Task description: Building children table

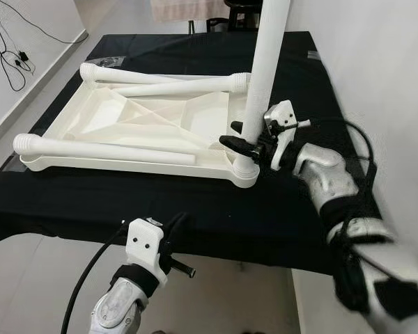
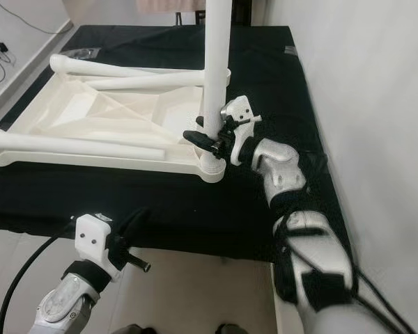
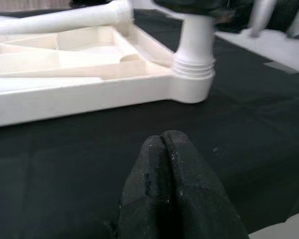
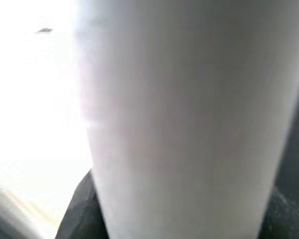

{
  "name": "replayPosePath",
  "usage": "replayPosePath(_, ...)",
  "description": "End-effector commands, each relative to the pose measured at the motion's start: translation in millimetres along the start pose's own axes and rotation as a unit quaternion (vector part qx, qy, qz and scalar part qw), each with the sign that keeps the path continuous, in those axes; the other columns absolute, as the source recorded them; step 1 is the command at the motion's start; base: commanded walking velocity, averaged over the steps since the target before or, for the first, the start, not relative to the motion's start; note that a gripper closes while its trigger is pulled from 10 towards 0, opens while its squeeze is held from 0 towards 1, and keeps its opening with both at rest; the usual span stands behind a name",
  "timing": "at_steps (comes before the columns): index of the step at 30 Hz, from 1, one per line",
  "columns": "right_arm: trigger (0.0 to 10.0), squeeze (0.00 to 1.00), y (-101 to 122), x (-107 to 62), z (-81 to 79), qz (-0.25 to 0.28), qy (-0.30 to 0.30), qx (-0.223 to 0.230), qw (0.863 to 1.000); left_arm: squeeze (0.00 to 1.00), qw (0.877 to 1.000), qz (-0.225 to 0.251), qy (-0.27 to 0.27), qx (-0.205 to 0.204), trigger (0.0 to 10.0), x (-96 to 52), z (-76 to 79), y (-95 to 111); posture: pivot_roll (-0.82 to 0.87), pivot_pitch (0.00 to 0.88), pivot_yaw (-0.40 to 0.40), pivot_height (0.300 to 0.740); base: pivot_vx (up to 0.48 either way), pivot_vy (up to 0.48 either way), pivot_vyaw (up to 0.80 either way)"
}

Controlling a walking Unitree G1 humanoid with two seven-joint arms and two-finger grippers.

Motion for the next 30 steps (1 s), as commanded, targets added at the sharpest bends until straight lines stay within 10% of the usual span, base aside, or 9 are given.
replayPosePath(1,0.0,0.0,-56,-20.8,6.2,-0.103,-0.105,0.062,0.987,0.0,1.0,-0.007,0.0,-0.003,10.0,-1.4,-1.1,-2,0.14,0.188,0.017,0.74,0.0,0.0,0.0)
replayPosePath(9,0.0,0.0,-58,-2.8,-31.3,-0.088,-0.047,0.01,0.995,0.0,1.0,-0.008,-0.004,-0.005,10.0,5.7,-0.4,-6,0.14,0.137,0.001,0.74,0.0,0.0,0.0)
replayPosePath(10,2.9,0.0,-54,1.5,-31.4,-0.086,-0.045,0.007,0.995,0.0,1.0,-0.008,-0.002,-0.004,10.0,6.3,-0.7,-7,0.14,0.133,0.001,0.74,0.0,0.0,0.0)
replayPosePath(11,10.0,0.0,-51,5.2,-30.4,-0.085,-0.047,0.007,0.995,0.0,1.0,-0.007,0.001,-0.002,10.0,6.7,-1.1,-7,0.14,0.132,0.001,0.74,0.0,0.0,0.0)
replayPosePath(13,10.0,0.0,-45,7.5,-31.9,-0.077,-0.04,0.007,0.996,0.0,1.0,-0.007,0.002,-0.001,10.0,7.2,-1.2,-7,0.14,0.126,-0.001,0.74,0.0,0.0,0.0)
replayPosePath(14,10.0,1.0,-39,9.2,-34.3,-0.069,-0.02,0.012,0.997,0.0,1.0,-0.007,0.003,-0.001,10.0,7.7,-1.0,-7,0.14,0.123,-0.003,0.74,0.0,0.0,0.0)
replayPosePath(20,10.0,1.0,-9,11.2,-43.4,-0.056,0.061,0.023,0.996,0.0,1.0,-0.008,0.0,-0.004,10.0,9.1,0.5,-8,0.14,0.118,-0.005,0.74,0.0,0.0,0.0)
replayPosePath(21,10.0,0.0,5,12.9,-43.2,-0.04,0.09,0.017,0.995,0.0,1.0,-0.008,-0.001,-0.004,10.0,9.3,0.8,-8,0.13,0.114,-0.004,0.74,0.0,0.0,0.0)
replayPosePath(30,10.0,0.0,34,9.9,-45.0,-0.058,0.315,-0.038,0.947,0.0,1.0,-0.006,-0.002,-0.005,10.0,9.2,1.7,-8,0.14,0.123,0.0,0.74,0.0,0.0,0.0)
Point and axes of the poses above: a point about 5 cm out from each wrist's last joint towards the gripper, its own x axis pointing out of the wrist towards the gripper, its own y axis along the axis of the wrist's last joint, z = x × y, the point moved 3 cm from there along x, pointing out of the wrist towards the gripper, and after that the axes turned 13 degrees about x, right-handed, at the moved point
